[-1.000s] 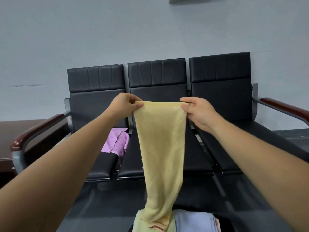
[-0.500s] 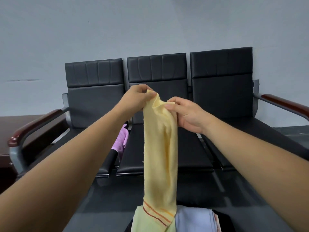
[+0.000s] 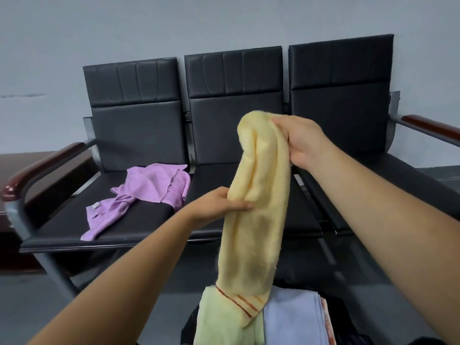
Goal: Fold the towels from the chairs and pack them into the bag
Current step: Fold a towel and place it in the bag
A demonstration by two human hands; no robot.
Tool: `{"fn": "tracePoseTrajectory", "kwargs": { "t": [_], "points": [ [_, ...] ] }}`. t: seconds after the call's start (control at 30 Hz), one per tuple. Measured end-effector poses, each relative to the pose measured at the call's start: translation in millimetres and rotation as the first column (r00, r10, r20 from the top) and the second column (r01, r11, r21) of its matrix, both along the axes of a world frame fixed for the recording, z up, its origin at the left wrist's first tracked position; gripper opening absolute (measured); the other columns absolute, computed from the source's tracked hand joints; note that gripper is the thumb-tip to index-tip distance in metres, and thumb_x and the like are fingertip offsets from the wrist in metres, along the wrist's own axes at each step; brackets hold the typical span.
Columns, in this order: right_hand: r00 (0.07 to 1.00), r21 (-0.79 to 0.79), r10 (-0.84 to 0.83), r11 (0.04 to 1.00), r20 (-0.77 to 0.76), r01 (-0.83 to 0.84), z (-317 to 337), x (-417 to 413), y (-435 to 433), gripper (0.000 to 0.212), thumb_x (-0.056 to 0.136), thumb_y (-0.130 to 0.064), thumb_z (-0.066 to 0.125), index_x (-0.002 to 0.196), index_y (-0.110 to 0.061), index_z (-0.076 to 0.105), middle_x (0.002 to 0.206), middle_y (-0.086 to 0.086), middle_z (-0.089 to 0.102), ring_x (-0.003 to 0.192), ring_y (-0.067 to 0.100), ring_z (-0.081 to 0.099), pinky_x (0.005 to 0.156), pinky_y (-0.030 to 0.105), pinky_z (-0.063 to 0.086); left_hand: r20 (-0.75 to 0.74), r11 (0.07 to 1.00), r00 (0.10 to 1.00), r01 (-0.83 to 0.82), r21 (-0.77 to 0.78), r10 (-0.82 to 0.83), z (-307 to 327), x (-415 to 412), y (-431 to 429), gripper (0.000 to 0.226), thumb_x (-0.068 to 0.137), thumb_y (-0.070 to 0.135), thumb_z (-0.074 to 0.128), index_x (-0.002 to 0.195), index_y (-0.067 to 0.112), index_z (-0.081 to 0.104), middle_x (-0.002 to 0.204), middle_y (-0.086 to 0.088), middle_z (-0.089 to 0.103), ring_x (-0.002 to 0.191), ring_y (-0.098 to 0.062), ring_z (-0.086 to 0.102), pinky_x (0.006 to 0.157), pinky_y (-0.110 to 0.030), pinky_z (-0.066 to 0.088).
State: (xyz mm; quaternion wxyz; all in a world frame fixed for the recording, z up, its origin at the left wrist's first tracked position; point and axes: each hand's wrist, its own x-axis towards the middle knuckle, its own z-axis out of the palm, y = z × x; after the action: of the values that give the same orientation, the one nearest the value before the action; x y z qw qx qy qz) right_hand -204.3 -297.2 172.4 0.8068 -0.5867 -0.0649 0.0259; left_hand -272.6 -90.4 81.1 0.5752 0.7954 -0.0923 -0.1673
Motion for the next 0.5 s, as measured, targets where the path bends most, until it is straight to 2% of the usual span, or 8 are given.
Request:
{"fn": "tracePoseTrajectory", "kwargs": {
  "t": [0.07, 0.13, 0.17, 0.23, 0.3, 0.33, 0.43, 0.5],
  "points": [
    [0.994, -0.178, -0.105, 0.979, -0.015, 0.101, -18.9, 7.9, -5.3, 0.021, 0.085, -0.007, 0.078, 0.106, -0.007, 0.076, 0.103, 0.010, 0.077, 0.096, 0.025, 0.076, 0.081, 0.041, 0.063, -0.076, 0.976, 0.996, -0.060, -0.211, 0.045, -8.7, 3.1, -1.8, 0.037, 0.092, 0.019, 0.072, 0.125, 0.003, 0.067, 0.124, -0.016, 0.070, 0.118, -0.034, 0.066, 0.103, -0.048, 0.052],
    [0.990, -0.241, -0.099, 0.968, -0.102, 0.072, -44.8, 14.6, -11.4, 0.023, 0.090, -0.006, 0.073, 0.113, -0.004, 0.072, 0.111, 0.013, 0.075, 0.099, 0.025, 0.074, 0.084, 0.041, 0.062, -0.128, 0.907, 0.985, -0.155, -0.392, 0.113, -11.5, 7.7, -4.4, 0.044, 0.090, 0.023, 0.073, 0.130, 0.006, 0.063, 0.127, -0.018, 0.069, 0.118, -0.035, 0.066, 0.098, -0.048, 0.055],
    [0.983, -0.199, -0.050, 0.980, -0.176, 0.015, -58.5, 16.9, -14.7, 0.032, 0.091, -0.008, 0.072, 0.122, -0.001, 0.068, 0.115, 0.015, 0.073, 0.100, 0.026, 0.074, 0.082, 0.042, 0.062, -0.143, 0.859, 0.980, -0.190, -0.475, 0.137, -11.7, 10.9, -5.8, 0.047, 0.091, 0.024, 0.072, 0.133, 0.007, 0.061, 0.128, -0.017, 0.068, 0.119, -0.033, 0.066, 0.099, -0.047, 0.054],
    [0.943, -0.003, 0.099, 0.994, -0.317, -0.106, -83.7, 16.8, -20.5, 0.047, 0.094, -0.019, 0.071, 0.135, 0.000, 0.058, 0.118, 0.017, 0.072, 0.103, 0.028, 0.074, 0.079, 0.043, 0.062, -0.169, 0.773, 0.971, -0.239, -0.588, 0.171, -11.5, 17.5, -7.4, 0.049, 0.093, 0.026, 0.068, 0.137, 0.007, 0.057, 0.132, -0.018, 0.066, 0.122, -0.032, 0.064, 0.104, -0.047, 0.051],
    [0.891, 0.141, 0.224, 0.973, -0.396, -0.182, -105.1, 12.4, -23.9, 0.051, 0.095, -0.034, 0.068, 0.133, -0.001, 0.057, 0.115, 0.017, 0.073, 0.103, 0.030, 0.073, 0.079, 0.044, 0.061, -0.192, 0.726, 0.962, -0.273, -0.631, 0.196, -14.3, 24.2, -7.1, 0.053, 0.092, 0.026, 0.069, 0.139, 0.004, 0.056, 0.134, -0.018, 0.064, 0.124, -0.033, 0.063, 0.105, -0.048, 0.050],
    [0.871, 0.163, 0.271, 0.961, -0.409, -0.222, -115.9, 10.3, -25.4, 0.056, 0.094, -0.039, 0.067, 0.133, -0.001, 0.056, 0.116, 0.017, 0.072, 0.104, 0.031, 0.073, 0.083, 0.046, 0.061, -0.192, 0.715, 0.961, -0.275, -0.643, 0.197, -16.7, 26.9, -7.2, 0.055, 0.091, 0.024, 0.070, 0.140, 0.004, 0.055, 0.135, -0.019, 0.063, 0.125, -0.034, 0.062, 0.104, -0.049, 0.051],
    [0.829, 0.081, 0.362, 0.928, -0.426, -0.363, -144.8, 5.3, -28.8, 0.069, 0.087, -0.050, 0.065, 0.134, -0.002, 0.052, 0.126, 0.015, 0.070, 0.115, 0.031, 0.069, 0.094, 0.049, 0.055, -0.184, 0.679, 0.963, -0.270, -0.683, 0.198, -27.4, 34.2, -5.1, 0.056, 0.091, 0.017, 0.067, 0.142, 0.001, 0.051, 0.138, -0.023, 0.060, 0.126, -0.038, 0.060, 0.099, -0.050, 0.053],
    [0.805, 0.012, 0.394, 0.901, -0.443, -0.434, -156.2, 3.4, -30.3, 0.066, 0.085, -0.055, 0.061, 0.127, -0.004, 0.059, 0.113, 0.012, 0.075, 0.103, 0.027, 0.072, 0.088, 0.043, 0.055, -0.178, 0.690, 0.964, -0.264, -0.673, 0.195, -33.8, 35.7, -2.5, 0.057, 0.088, 0.013, 0.067, 0.142, 0.001, 0.052, 0.133, -0.021, 0.062, 0.122, -0.037, 0.062, 0.098, -0.051, 0.053]
  ]
}}
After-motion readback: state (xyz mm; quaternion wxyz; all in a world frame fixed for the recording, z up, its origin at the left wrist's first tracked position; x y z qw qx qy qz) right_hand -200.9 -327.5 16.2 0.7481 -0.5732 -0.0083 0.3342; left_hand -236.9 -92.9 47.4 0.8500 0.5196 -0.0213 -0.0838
